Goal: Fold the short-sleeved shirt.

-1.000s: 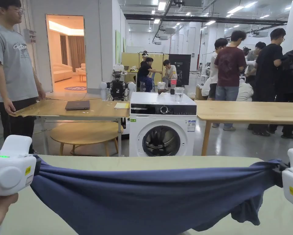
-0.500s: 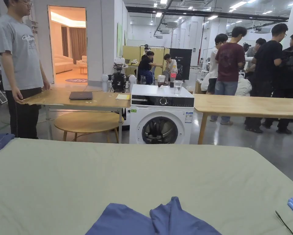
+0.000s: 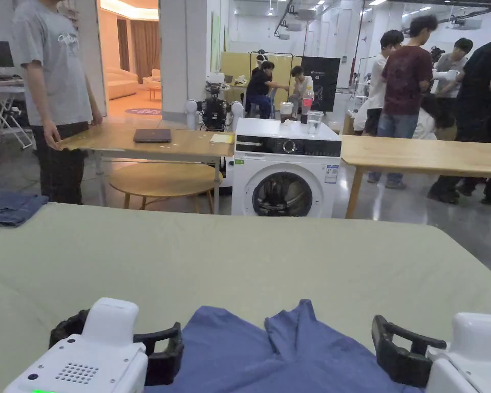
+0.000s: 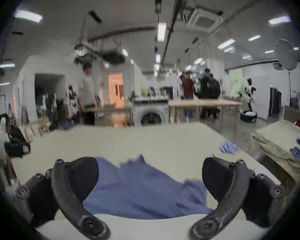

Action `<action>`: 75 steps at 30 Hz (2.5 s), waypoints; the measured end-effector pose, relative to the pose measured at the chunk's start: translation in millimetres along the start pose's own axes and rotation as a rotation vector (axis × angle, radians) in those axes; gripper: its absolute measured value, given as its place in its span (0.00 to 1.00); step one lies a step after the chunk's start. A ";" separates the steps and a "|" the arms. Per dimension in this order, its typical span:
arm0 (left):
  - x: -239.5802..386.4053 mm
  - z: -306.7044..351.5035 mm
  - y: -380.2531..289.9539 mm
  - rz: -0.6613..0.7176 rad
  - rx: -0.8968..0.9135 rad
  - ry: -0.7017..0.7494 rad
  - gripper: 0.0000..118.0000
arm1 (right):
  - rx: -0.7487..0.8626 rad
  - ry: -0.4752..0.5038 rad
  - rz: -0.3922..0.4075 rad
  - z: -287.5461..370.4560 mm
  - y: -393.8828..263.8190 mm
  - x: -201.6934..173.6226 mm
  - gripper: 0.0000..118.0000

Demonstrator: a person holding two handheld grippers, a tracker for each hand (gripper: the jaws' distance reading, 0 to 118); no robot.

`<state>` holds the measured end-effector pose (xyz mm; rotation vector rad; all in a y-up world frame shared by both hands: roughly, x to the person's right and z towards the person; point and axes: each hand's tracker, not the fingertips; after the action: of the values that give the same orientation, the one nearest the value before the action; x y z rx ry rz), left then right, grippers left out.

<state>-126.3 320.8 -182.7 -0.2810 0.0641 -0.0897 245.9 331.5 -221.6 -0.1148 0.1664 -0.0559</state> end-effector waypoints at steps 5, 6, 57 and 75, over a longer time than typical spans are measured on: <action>23.1 3.0 -7.5 -0.066 0.006 -0.026 0.11 | 0.045 0.007 0.085 1.8 -5.1 -37.8 0.29; 23.2 1.9 -9.7 -0.093 0.001 -0.004 0.00 | 0.053 -0.020 0.111 -1.0 -7.5 -42.1 0.00; -119.3 -68.7 -130.7 0.141 -0.646 0.040 0.00 | -0.812 0.102 0.116 -322.8 -149.9 71.9 0.33; -104.0 -127.6 15.5 -0.065 -0.355 0.058 0.00 | -0.386 0.125 0.207 -218.8 48.8 41.1 0.01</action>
<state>-238.0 310.8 -304.0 -0.6350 0.1289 -0.1518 251.8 353.3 -448.4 -0.4786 0.3119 0.1774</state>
